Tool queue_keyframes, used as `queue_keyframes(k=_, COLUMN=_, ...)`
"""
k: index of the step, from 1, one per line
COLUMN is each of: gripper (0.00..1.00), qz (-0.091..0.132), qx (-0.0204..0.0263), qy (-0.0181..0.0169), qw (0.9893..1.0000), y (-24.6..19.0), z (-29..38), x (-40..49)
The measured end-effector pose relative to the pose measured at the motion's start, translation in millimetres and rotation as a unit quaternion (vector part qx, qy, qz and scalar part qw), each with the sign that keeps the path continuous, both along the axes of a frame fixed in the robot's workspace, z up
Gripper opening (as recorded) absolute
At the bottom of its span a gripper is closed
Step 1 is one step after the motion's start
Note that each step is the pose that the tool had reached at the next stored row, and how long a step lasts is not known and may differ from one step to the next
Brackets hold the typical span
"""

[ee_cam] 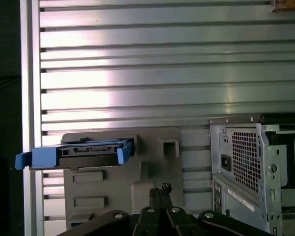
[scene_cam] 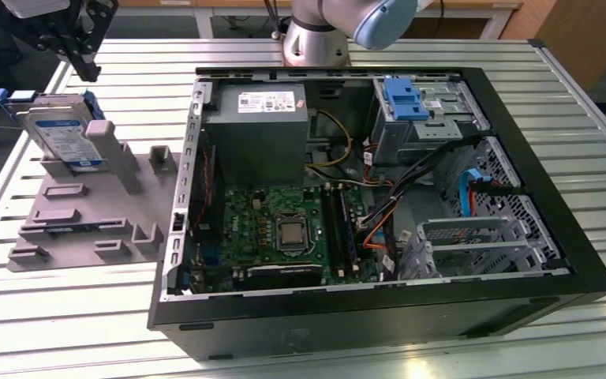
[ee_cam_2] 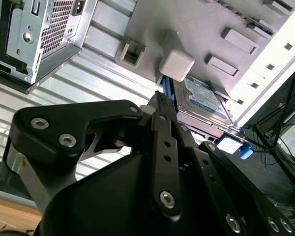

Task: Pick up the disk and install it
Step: 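Reach for the disk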

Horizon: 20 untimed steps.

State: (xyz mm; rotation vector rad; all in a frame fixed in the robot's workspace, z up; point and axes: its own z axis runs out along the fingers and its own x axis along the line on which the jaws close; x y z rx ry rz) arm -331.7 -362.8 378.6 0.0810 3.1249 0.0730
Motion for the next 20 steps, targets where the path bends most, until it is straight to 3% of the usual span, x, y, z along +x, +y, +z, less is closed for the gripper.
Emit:
queue_keyframes(k=14, gripper=0.11, qz=0.005, qx=0.0007, qy=0.0000, qw=1.0000, y=1.0, z=-2.2, x=-9.1)
queue_keyframes(k=20, gripper=0.11, qz=0.005, qx=0.0007, qy=-0.0001, qw=1.0000, y=3.2, z=-2.6, x=-17.3)
